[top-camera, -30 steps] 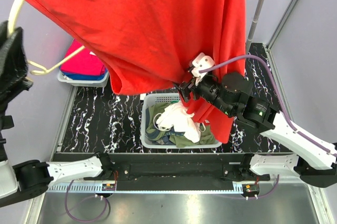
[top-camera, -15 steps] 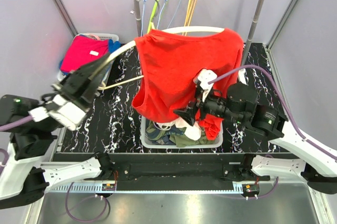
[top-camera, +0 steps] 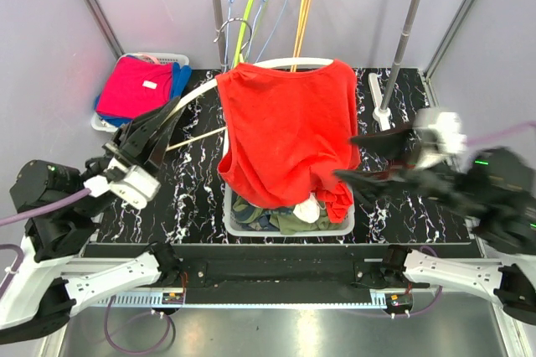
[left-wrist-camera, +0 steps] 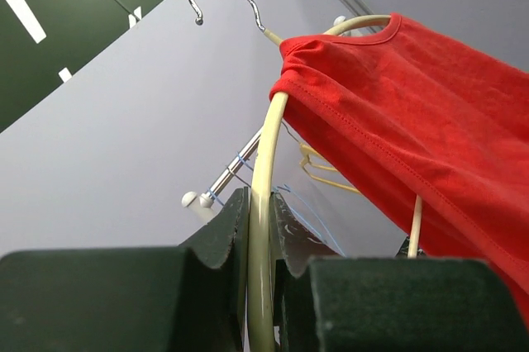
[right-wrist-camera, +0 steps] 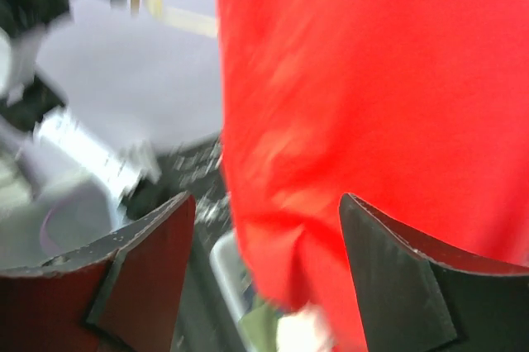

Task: Remove the tank top from the hanger

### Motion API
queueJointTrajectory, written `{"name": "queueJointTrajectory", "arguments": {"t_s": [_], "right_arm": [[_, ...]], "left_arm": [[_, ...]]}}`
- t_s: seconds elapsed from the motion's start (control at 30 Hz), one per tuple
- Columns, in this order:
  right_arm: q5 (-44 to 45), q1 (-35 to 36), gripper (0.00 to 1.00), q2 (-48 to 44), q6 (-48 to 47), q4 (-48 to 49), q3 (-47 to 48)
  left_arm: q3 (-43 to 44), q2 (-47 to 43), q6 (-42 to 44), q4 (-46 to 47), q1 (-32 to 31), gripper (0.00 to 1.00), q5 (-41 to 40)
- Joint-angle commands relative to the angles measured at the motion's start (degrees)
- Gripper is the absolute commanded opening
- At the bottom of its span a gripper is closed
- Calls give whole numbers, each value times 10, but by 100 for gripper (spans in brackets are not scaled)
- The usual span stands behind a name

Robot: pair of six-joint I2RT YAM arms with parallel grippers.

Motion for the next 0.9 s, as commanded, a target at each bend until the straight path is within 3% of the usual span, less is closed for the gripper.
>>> {"name": "queueJointTrajectory", "arguments": {"t_s": [0.0, 0.17, 0.5, 0.7, 0.87], "right_arm": [[118, 0, 80, -15, -73, 3, 73], [181, -1, 90, -6, -121, -9, 66], [303, -1, 100, -54, -144, 9, -95], [328, -1, 100, -99, -144, 22, -149], [292, 0, 97, -98, -139, 24, -171]], "left_arm": [[1, -24, -7, -7, 7, 0, 66], [-12, -31, -29, -15, 9, 0, 91], [11, -37, -43, -25, 12, 0, 96], [25, -43, -45, -38, 17, 0, 102], [41, -46, -62, -43, 26, 0, 108]]}}
